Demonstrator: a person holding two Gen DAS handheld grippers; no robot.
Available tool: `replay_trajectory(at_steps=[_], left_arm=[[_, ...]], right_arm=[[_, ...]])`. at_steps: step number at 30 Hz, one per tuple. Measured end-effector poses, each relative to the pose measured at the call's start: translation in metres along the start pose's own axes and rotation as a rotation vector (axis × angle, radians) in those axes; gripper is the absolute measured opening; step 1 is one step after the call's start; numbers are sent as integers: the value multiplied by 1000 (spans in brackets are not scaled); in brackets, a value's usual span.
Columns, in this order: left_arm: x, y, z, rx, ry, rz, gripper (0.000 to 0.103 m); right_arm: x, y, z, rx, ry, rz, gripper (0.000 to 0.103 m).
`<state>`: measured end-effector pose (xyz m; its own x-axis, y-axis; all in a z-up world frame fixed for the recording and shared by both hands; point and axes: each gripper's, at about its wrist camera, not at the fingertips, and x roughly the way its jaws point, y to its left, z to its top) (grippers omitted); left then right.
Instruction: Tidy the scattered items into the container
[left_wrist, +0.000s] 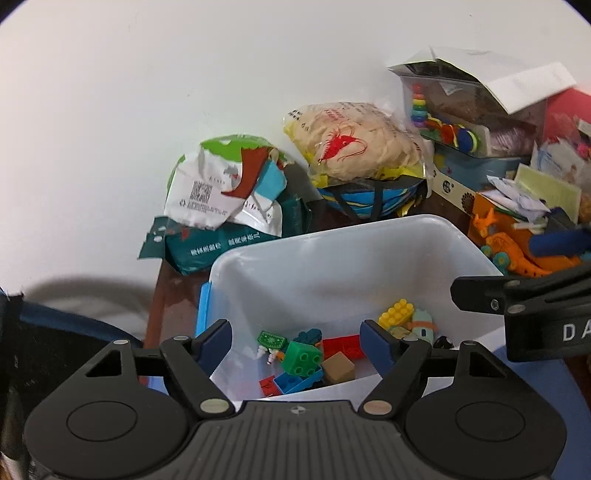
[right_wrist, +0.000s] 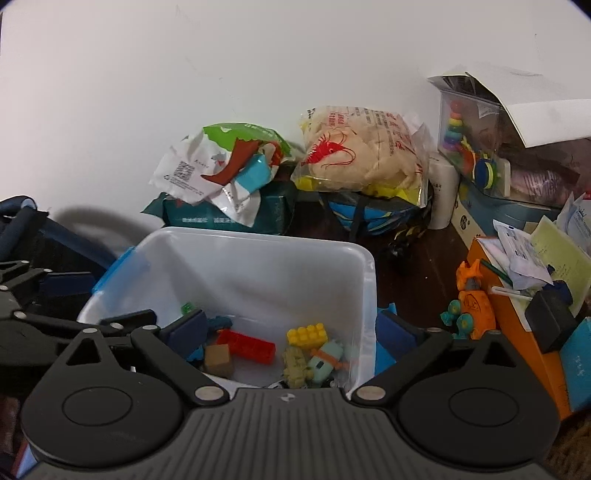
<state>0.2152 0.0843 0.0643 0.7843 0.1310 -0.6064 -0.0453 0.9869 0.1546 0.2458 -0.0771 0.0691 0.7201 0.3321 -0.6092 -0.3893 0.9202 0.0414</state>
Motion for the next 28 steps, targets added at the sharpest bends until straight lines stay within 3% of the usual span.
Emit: replay_trajectory(at_steps=[5,13,23,28], left_arm=[[-6,-10,2,52,30,76,80],[2,-8,1,-14,115,-28,80],[16,-22,10,48,141,-9,80],[18,-19,14,48,123,12,80]], right_arm=[[-7,9,2,-100,84,-5,102],[5,12,-8,-175,260,-15,102],[36,6,-4,-164,427,-19,102],[44,3,0,-156,457,-31,102]])
